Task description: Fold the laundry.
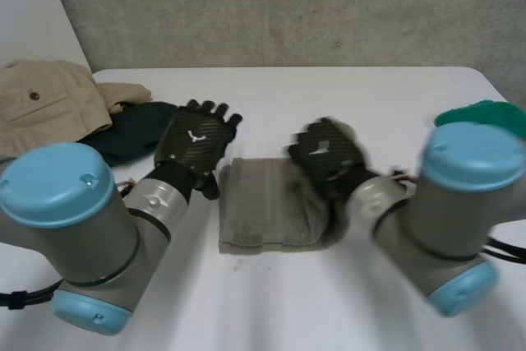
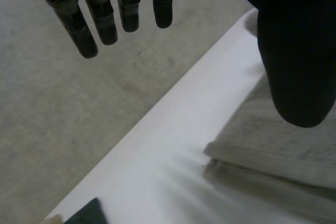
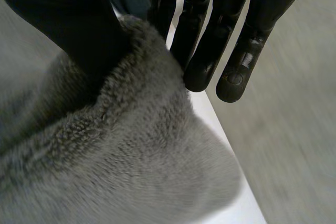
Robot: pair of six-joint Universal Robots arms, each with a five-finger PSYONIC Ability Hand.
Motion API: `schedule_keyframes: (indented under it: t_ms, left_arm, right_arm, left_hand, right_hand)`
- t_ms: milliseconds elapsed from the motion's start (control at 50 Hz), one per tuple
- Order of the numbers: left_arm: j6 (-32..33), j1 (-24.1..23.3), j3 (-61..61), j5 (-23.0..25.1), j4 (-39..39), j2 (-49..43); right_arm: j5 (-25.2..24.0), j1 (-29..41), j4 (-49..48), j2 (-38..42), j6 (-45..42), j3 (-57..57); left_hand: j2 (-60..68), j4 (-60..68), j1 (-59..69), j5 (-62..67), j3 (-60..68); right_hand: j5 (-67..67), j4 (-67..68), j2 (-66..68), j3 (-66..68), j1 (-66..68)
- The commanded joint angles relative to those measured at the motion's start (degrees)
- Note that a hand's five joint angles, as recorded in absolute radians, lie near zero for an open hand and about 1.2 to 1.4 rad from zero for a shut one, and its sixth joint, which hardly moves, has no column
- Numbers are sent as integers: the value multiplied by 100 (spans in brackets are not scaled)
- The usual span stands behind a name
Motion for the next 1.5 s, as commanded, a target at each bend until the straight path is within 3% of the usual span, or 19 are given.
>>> schedule_keyframes:
  t_ms: [20, 40, 60, 80, 120, 140, 240, 280, 380, 460, 600, 780, 880, 1040, 1160, 1260, 1340, 1440, 1500]
  left_arm:
    - [-24, 403, -127, -351, 9, 232]
    - [-33, 491, -136, -464, 9, 258]
    - [-42, 527, -136, -509, 9, 267]
    - [-76, 562, -136, -562, 9, 276]
    - [-156, 597, -118, -624, 9, 276]
    - [-199, 606, -101, -632, 9, 276]
    - [-498, 580, -22, -606, 9, 268]
    - [-621, 518, 48, -580, 9, 268]
    - [-920, 176, 259, -527, 1, 224]
    - [-1210, -211, 400, -431, -17, 171]
    - [-1316, -510, 611, -457, -535, -321]
    - [-1272, -414, 866, -641, -1528, -1024]
    - [-1263, -247, 998, -650, -1810, -1411]
    - [-851, -264, 1147, -589, -1836, -1464]
    - [-683, -273, 1376, -501, -1828, -859]
    - [-692, -229, 1534, 87, -1845, -270]
    - [-701, -10, 1683, 895, -1924, 231]
    - [-727, 219, 1964, 2028, -2458, 566]
    - [-797, 246, 2114, 2328, -2758, 593]
  right_arm:
    - [-853, 1167, -230, 888, -112, -486]
    - [-916, 1167, -230, 977, -86, -512]
    - [-934, 1167, -230, 1030, -59, -564]
    - [-891, 1167, -230, 1074, 37, -678]
    - [-742, 1167, -187, 1048, 195, -767]
    - [-645, 1167, -178, 1022, 327, -785]
    - [242, 870, -151, 540, 1939, -706]
    - [384, 641, -142, 311, 2513, -610]
    - [279, -9, 365, -436, 3841, -328]
    - [25, -308, 1076, -499, 4107, -433]
    - [-90, -301, 1790, 413, 4098, -1213]
    - [-134, -292, 2432, 1539, 3923, -2173]
    - [6, -213, 2565, 1961, 3344, -2375]
    - [270, -169, 2539, 1595, 2868, -2297]
    - [323, -169, 2293, 952, 2885, -2042]
    - [515, -134, 1277, -29, 2781, -1009]
    - [700, -72, 616, -453, 2658, -208]
    - [771, 182, -1, -472, 2385, 682]
    - [788, 410, -395, -359, 2341, 954]
  left_hand:
    - [-179, -171, -215, -218, -257]
    - [-179, -171, -215, -218, -257]
    - [-195, -188, -231, -235, -274]
    - [-212, -205, -248, -252, -290]
    - [-212, -205, -248, -252, -291]
    - [-212, -205, -248, -252, -291]
    - [-212, -205, -248, -252, -291]
    - [-212, -205, -248, -252, -291]
    - [-212, -205, -248, -252, -291]
    - [-179, -171, -215, -218, -257]
    - [-111, -104, -148, -151, -190]
    - [-95, -87, -131, -134, -173]
    - [-44, -37, -80, -84, -122]
    - [-27, -20, -63, -67, -106]
    - [-94, -87, -131, -134, -173]
    - [-78, -71, -114, -118, -156]
    - [23, 31, -13, -16, -55]
    - [40, 48, 4, 1, -38]
    - [40, 47, 4, 0, -38]
  right_hand:
    - [1324, 1199, 1280, 1235, 2525]
    - [1196, 1071, 1153, 1108, 2398]
    - [229, 104, 186, 141, 1431]
    - [-2145, -2270, -2189, -2234, -944]
    - [-5232, -5356, -5275, -5320, -4030]
    - [-5676, -5801, -5720, -5765, -4475]
    - [-5676, -5801, -5720, -5765, -4475]
    - [-5676, -5801, -5720, -5765, -4475]
    - [-5676, -5801, -5720, -5765, -4475]
    - [-5676, -5801, -5720, -5765, -4475]
    - [-5676, -5801, -5720, -5765, -4475]
    - [-5676, -5801, -5720, -5765, -4475]
    - [-5676, -5801, -5720, -5765, -4475]
    - [-5676, -5801, -5720, -5765, -4475]
    - [-5676, -5801, -5720, -5765, -4475]
    - [-5676, -5801, -5720, -5765, -4475]
    - [-5676, -5801, -5720, -5765, -4475]
    - [-5676, -5801, -5720, -5765, -4475]
    - [-5676, -5801, -5720, -5765, -4475]
